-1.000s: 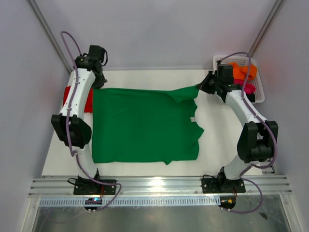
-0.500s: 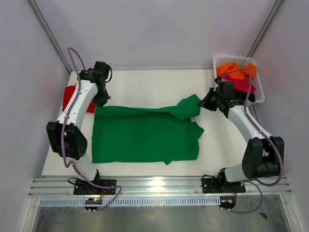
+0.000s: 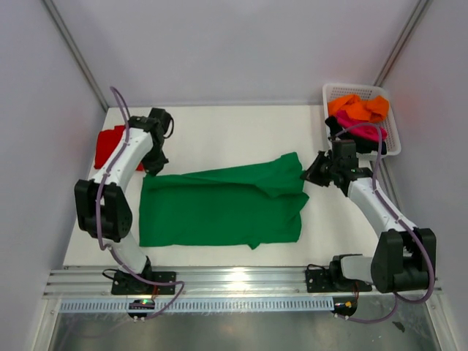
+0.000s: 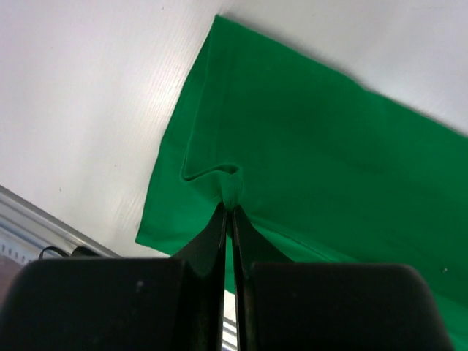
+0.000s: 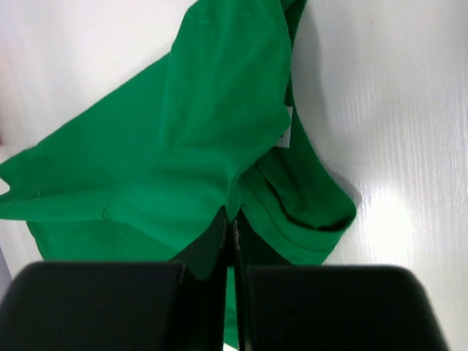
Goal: Fold and stack the t-shirts
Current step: Fold the flattened tshirt in 1/3 of the way
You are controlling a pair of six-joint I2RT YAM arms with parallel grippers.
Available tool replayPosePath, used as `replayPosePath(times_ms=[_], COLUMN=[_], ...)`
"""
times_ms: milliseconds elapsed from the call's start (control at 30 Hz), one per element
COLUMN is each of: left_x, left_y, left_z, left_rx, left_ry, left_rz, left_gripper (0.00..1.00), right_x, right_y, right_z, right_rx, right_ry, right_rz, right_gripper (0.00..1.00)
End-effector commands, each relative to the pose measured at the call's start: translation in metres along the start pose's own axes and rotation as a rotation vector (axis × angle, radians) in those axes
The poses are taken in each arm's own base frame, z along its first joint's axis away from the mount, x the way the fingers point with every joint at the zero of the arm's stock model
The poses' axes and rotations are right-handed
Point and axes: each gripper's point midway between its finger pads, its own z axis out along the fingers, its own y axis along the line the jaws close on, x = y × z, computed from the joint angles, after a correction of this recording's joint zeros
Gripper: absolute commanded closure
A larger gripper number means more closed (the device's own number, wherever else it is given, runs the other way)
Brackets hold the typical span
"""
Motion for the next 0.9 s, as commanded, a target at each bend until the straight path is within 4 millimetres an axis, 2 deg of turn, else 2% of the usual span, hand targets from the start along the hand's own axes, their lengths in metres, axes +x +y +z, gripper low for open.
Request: replayPosePath(times_ms=[0, 33, 100, 167, 200, 233, 300, 333, 400, 467, 633, 700, 767, 867], left_x=[0.008, 0.011, 0.005, -0.014, -0.019, -0.034, -0.046, -0.058, -0.07, -0.073, -0.06, -0.06, -0.069, -0.093], left_y=[0.014, 0.018, 0.027, 0.031, 0.032, 0.035, 0.033, 0.033, 0.033, 0.039, 0.051, 0.05, 0.047, 0.041], left_z=[0.007, 0.012, 0.018, 0.012, 0.017, 0.006, 0.006, -0.002, -0.003, -0.002, 0.018, 0.026, 0.027, 0.016], left_rx=[-0.071, -0.095, -0.17, -0.219, -0.257, -0.283, -0.307, -0.304, -0.32, -0.363, -0.449, -0.439, -0.42, -0.4], left_ry=[-0.015, -0.012, -0.041, -0.087, -0.083, -0.122, -0.13, -0.156, -0.176, -0.19, -0.169, -0.171, -0.19, -0.234], left_rz=[-0.049, -0.043, -0.023, -0.012, 0.005, 0.004, 0.012, -0.001, -0.012, 0.001, 0.046, 0.042, 0.033, 0.043], left_gripper=[1.0, 1.0, 1.0, 1.0, 1.0, 1.0, 1.0, 1.0, 1.0, 1.0, 1.0, 1.0, 1.0, 1.0], right_x=[0.009, 0.01, 0.014, 0.016, 0.015, 0.015, 0.013, 0.014, 0.011, 0.01, 0.01, 0.012, 0.012, 0.011], right_y=[0.004, 0.004, -0.001, -0.004, -0.003, -0.003, -0.004, -0.005, -0.006, -0.007, -0.009, -0.012, -0.013, -0.013], right_z=[-0.011, -0.014, -0.015, -0.016, -0.017, -0.018, -0.019, -0.02, -0.023, -0.024, -0.026, -0.024, -0.022, -0.019], right_rx=[-0.028, -0.033, -0.017, -0.002, -0.003, -0.002, 0.005, 0.011, 0.02, 0.03, 0.041, 0.051, 0.054, 0.056], right_ry=[-0.005, -0.008, -0.005, -0.002, -0.001, -0.002, -0.008, -0.007, -0.019, -0.029, -0.035, -0.029, -0.023, -0.017], right_rz=[0.017, 0.012, 0.009, 0.004, -0.002, -0.004, -0.013, -0.015, -0.026, -0.03, -0.037, -0.038, -0.04, -0.041], right_gripper=[0.97, 0.97, 0.97, 0.97, 0.97, 0.97, 0.97, 0.97, 0.97, 0.97, 0.97, 0.97, 0.97, 0.97])
